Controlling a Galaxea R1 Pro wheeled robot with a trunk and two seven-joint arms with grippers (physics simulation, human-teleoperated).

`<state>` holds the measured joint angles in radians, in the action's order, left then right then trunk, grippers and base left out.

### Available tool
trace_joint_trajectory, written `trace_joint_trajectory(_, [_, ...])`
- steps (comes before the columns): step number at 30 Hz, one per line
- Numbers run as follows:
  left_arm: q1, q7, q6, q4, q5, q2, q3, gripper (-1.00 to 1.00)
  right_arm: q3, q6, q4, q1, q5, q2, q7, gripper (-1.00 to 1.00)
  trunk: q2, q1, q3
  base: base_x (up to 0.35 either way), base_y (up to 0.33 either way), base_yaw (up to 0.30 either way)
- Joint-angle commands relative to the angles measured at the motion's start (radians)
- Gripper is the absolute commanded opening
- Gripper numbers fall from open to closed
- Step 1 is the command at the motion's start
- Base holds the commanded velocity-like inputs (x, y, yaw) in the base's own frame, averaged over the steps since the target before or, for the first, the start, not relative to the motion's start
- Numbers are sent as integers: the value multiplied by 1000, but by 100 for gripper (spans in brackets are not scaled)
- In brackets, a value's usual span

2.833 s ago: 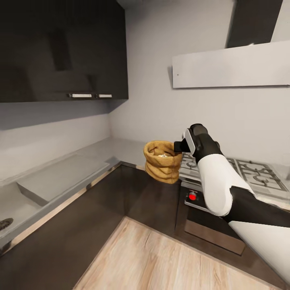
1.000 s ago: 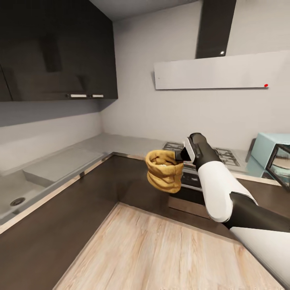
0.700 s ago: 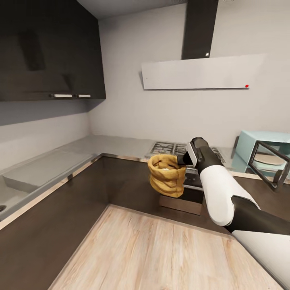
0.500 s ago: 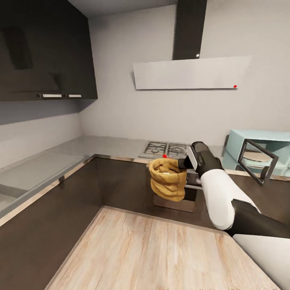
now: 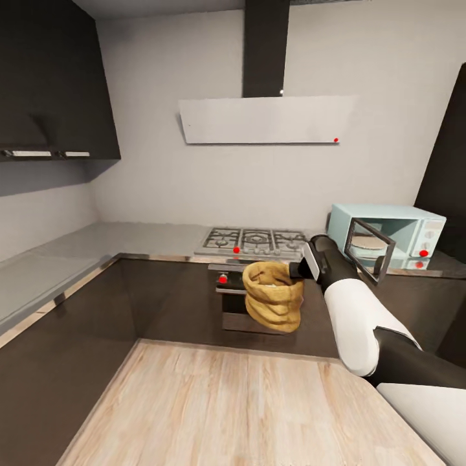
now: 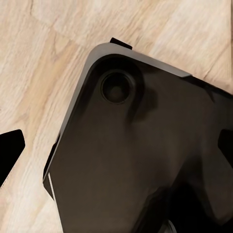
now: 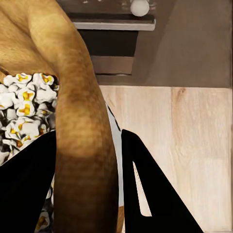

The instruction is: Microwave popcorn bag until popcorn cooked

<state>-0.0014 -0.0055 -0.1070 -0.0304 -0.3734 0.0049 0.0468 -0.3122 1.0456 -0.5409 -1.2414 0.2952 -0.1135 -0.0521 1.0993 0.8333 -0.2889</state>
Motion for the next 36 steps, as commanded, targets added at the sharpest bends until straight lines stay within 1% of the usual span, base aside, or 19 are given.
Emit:
trace_joint_trajectory(1, [0,-1,-3,0,-1,0,4,100,-7,2,-1,-1,-1,-2,-4,-100,1,0,-1,0,0,-287])
trace_joint_trajectory(11, [0,-1,-2,0,0,0,1,100,-7,2,-1,-1,-2,-3,1,-100,1,0,-1,0,0,-287])
trace_joint_trajectory(15, [0,-1,-2,0,4,0,0,100,-7,2,-1,-1,-2,-4,2,-100,1,0,-1,-8,0,-117])
trace_joint_trajectory(18, [0,-1,-3,0,4,0,2,100,-6,2,-1,-1,-2,-4,2,-100,1,0,-1,-227,0,-13])
trace_joint_trajectory(32, [0,-1,-2,0,3,0,2,100,-7,2,-1,-1,-3,-1,-5,-100,1,0,-1,-335,0,-3])
trace_joint_trajectory(34, [0,-1,-3,0,3,0,2,100,-7,2,-1,-1,-2,6,-5,-100,1,0,-1,-105,0,-134])
trace_joint_trajectory(36, [0,-1,-3,0,3,0,2,100,-7,2,-1,-1,-2,21,-5,-100,1,0,-1,-28,0,-241])
